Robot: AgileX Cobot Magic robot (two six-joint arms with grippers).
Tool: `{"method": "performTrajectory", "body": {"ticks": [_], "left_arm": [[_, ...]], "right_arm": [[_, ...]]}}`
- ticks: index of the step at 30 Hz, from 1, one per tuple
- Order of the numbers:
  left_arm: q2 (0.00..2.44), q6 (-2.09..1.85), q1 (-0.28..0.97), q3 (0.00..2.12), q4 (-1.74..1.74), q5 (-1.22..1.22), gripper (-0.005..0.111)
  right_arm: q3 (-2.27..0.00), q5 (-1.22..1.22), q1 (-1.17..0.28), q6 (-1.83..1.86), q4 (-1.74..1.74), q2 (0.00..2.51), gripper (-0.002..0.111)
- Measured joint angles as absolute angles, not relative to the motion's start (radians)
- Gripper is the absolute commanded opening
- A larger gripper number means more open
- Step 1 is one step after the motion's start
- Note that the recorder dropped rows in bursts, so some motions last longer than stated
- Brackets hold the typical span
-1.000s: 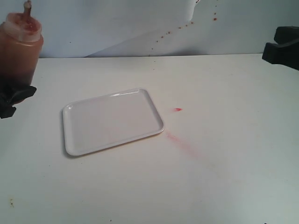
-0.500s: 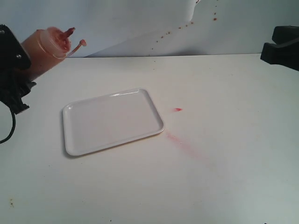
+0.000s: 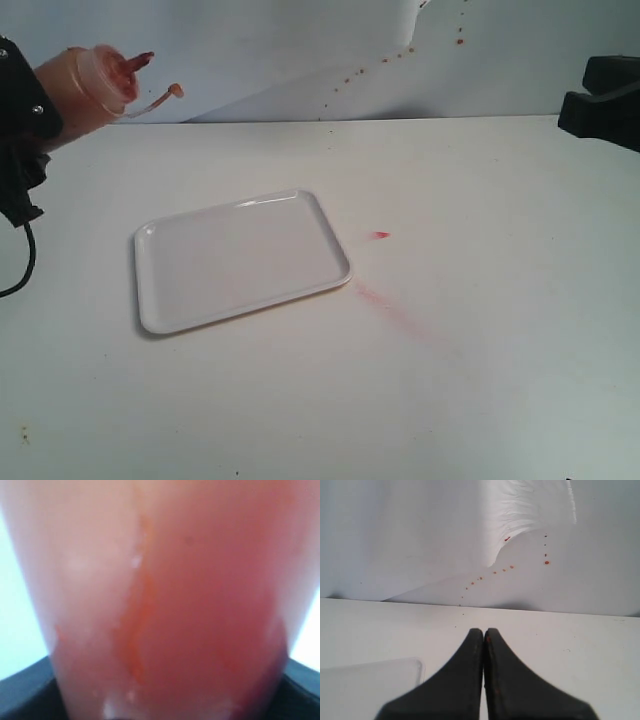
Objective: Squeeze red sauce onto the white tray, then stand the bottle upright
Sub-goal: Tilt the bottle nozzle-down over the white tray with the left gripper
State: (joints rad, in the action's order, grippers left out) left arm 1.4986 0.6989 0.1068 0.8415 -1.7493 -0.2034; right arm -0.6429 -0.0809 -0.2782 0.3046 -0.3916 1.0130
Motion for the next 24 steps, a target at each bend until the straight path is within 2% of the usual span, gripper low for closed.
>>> {"method": "performTrajectory", "body": {"ticks": [11, 24], "left_arm": [[1.644, 0.514, 0.278, 0.88, -1.745, -0.506, 0.0], [1.719, 0.414, 0.314, 0.943, -1.738, -0.571, 0.0]], "right_arm": [[-0.643, -0.081, -0.278, 0.305, -0.392, 1.013, 0.0], [-0.643, -0.081, -0.278, 0.305, -0.392, 1.015, 0.0]]}}
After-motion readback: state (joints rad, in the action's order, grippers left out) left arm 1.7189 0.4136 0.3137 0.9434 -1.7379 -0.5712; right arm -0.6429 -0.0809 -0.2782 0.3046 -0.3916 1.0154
